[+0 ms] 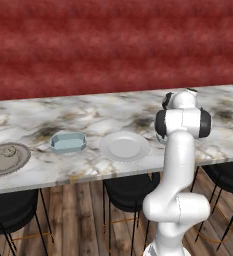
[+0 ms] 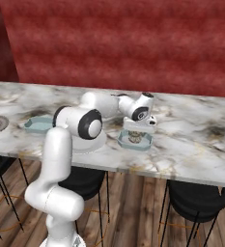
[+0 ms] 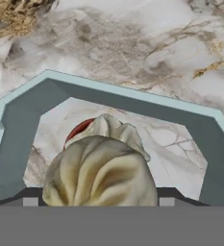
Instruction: Place two dumplings into each of the tupperware containers and then place the containers in the fridge.
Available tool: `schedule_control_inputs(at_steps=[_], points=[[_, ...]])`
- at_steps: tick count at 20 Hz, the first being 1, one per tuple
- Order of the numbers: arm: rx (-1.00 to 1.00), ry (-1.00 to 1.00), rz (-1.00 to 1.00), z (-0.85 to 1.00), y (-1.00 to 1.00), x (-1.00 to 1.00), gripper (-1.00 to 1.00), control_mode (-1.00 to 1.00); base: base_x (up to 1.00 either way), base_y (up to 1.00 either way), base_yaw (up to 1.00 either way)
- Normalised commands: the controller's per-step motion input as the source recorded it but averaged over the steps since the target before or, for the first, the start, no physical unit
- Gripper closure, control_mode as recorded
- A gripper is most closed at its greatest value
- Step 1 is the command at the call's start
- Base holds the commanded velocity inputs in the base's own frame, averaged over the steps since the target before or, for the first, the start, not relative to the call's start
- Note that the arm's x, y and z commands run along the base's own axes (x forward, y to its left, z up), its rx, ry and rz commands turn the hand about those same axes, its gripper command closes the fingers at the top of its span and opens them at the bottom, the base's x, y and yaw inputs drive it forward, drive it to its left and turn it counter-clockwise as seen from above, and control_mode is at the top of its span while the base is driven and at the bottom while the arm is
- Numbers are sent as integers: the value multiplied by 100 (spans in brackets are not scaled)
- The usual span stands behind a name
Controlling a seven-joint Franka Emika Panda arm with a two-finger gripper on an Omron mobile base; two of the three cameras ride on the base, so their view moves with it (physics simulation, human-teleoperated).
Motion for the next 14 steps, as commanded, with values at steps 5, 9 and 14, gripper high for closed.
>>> schedule_control_inputs(at_steps=[5, 9, 14], points=[[0, 0, 0, 0, -11, -13, 100, -100, 0, 0, 0], [0, 0, 0, 0, 0, -34, 100, -100, 0, 0, 0], [-1, -2, 0, -11, 0, -18, 100, -100, 0, 0, 0]])
